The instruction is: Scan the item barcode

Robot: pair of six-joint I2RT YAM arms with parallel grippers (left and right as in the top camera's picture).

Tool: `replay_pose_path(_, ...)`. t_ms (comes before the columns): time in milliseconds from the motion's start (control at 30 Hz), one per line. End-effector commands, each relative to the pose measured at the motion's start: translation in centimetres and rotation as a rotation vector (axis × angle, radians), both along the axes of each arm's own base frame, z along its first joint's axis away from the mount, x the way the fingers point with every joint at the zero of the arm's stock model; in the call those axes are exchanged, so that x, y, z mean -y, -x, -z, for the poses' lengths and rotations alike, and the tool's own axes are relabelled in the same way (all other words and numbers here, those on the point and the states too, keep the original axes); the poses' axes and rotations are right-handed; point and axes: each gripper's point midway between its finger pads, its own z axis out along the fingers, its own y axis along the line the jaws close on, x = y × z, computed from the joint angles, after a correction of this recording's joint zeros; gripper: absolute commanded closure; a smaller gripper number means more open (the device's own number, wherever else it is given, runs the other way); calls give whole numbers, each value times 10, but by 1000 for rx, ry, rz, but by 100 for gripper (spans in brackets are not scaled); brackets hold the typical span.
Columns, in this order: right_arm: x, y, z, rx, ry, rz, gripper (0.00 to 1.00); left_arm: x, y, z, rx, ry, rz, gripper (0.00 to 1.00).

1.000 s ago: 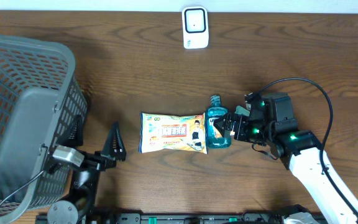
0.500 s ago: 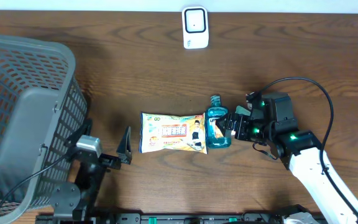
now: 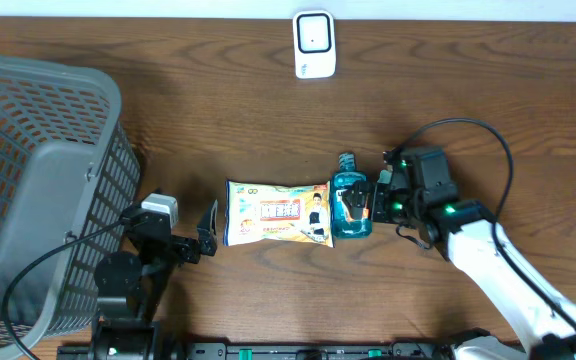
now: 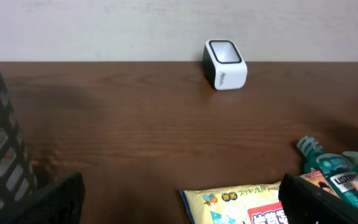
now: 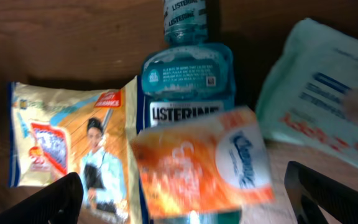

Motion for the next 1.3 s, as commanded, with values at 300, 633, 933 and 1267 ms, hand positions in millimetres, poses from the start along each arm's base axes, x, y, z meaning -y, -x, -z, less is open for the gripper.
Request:
replay_pose_path(300,-5,-9,26,-24,51,-45,16,1,-6,-45,189,1,8,1)
replay_pose_path(633,-9,-11,21,-21,37,-55,46,1,-5,-33,136,-2,8,1)
replay_pose_path(933,-12,-9,-17,-120,-7,-16,49,1,-4,-22,91,-3,8,1)
replay_pose_path(1267,-39,11,-59,-288,-239,-47,45,1,0,0,1,-7,8,1)
